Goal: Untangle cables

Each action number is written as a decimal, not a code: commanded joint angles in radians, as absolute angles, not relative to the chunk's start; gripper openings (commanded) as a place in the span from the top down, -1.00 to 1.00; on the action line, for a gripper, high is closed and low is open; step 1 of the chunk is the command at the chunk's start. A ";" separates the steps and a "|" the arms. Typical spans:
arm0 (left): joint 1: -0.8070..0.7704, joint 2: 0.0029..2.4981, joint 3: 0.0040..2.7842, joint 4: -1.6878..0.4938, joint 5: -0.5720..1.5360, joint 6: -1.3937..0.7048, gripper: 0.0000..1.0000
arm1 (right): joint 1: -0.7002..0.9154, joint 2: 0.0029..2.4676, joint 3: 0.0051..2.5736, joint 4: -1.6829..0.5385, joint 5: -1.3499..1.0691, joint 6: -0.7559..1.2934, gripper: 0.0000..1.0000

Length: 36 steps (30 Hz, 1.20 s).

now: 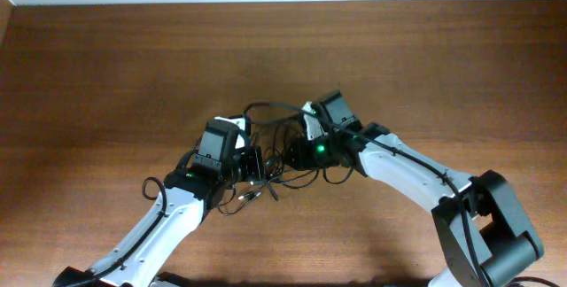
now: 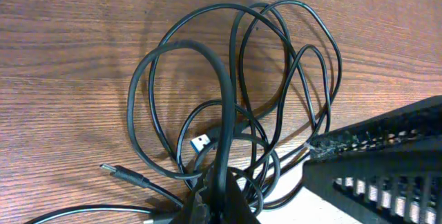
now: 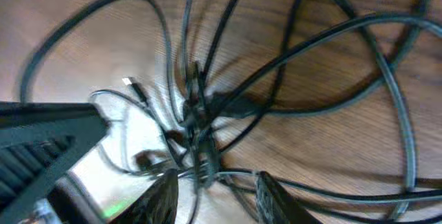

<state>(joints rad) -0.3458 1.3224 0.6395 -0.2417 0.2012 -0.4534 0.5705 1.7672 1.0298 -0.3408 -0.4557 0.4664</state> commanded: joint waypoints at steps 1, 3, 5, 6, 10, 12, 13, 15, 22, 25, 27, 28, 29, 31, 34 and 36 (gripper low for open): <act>-0.344 1.328 0.636 -0.236 0.190 -0.459 1.00 | 0.641 1.777 1.019 -0.344 -0.282 0.430 0.29; -0.344 1.328 0.636 -0.236 0.190 -0.459 1.00 | 0.675 1.800 1.019 -0.331 -0.262 0.430 0.37; -0.344 1.328 0.636 -0.236 0.190 -0.459 1.00 | 0.680 1.843 1.019 -0.332 -0.213 0.430 0.46; -0.344 1.328 0.636 -0.237 0.190 -0.459 1.00 | 0.680 1.858 1.019 -0.331 -0.198 0.430 0.46; -0.344 1.328 0.636 -0.236 0.190 -0.459 1.00 | 0.680 1.872 1.019 -0.273 -0.198 0.452 0.48; -0.344 1.328 0.636 -0.236 0.191 -0.459 1.00 | 0.681 1.894 1.019 -0.238 -0.202 0.486 0.56; -0.344 1.328 0.636 -0.236 0.190 -0.459 1.00 | 0.681 1.926 1.019 -0.236 -0.204 0.491 0.84; -0.344 1.328 0.636 -0.237 0.191 -0.459 1.00 | 0.676 1.934 1.020 -0.262 -0.208 0.490 0.92; -0.308 1.302 0.636 -0.236 0.152 -0.451 1.00 | 0.282 1.522 1.362 -0.935 0.067 0.395 0.92; -0.260 1.300 0.636 -0.237 0.151 -0.451 1.00 | 0.080 1.353 1.402 -0.971 0.065 0.343 0.92; -0.225 1.300 0.636 -0.257 0.148 -0.427 1.00 | -0.067 1.286 1.402 -0.973 0.065 0.343 0.92; -0.213 1.300 0.636 -0.264 0.128 -0.410 1.00 | -0.102 1.280 1.402 -0.973 0.064 0.344 0.92; -0.201 1.300 0.636 -0.266 0.111 -0.410 1.00 | -0.142 1.281 1.402 -0.986 0.039 0.344 0.92; -0.168 1.275 0.637 -0.200 0.264 -0.356 1.00 | -0.155 1.283 1.402 -1.037 -0.142 0.344 0.91; -0.167 1.233 0.637 -0.079 0.402 -0.274 1.00 | -0.072 1.315 1.400 -1.135 -0.363 0.344 0.53; -0.167 1.233 0.637 -0.074 0.368 -0.274 1.00 | 0.041 1.352 1.397 -1.191 -0.368 0.344 0.34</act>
<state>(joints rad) -0.1707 1.2522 0.6369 -0.0837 0.3397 -0.3145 -0.0761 1.3045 1.3922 -1.1465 -0.2584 0.3508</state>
